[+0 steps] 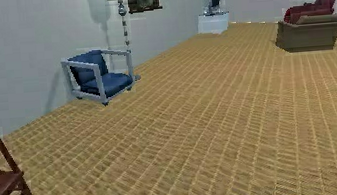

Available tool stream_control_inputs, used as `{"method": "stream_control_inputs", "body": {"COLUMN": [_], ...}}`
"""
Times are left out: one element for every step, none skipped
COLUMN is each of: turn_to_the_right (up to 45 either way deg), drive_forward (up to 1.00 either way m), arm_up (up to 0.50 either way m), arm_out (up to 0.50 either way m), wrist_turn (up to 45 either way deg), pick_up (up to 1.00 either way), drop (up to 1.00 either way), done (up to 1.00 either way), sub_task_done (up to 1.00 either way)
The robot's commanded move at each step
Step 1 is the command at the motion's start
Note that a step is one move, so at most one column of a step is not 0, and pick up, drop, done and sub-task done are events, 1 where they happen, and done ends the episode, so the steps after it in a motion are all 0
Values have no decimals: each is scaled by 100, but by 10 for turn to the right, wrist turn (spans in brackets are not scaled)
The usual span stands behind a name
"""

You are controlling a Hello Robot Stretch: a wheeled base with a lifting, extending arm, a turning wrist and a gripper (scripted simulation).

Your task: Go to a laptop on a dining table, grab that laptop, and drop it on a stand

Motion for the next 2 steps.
{"method": "stream_control_inputs", "body": {"turn_to_the_right": [-90,0], "drive_forward": [0,15], "arm_up": [0,0], "arm_out": [0,0], "wrist_turn": [0,0], "pick_up": [0,0], "drop": [0,0], "done": [0,0], "sub_task_done": [0,0]}}
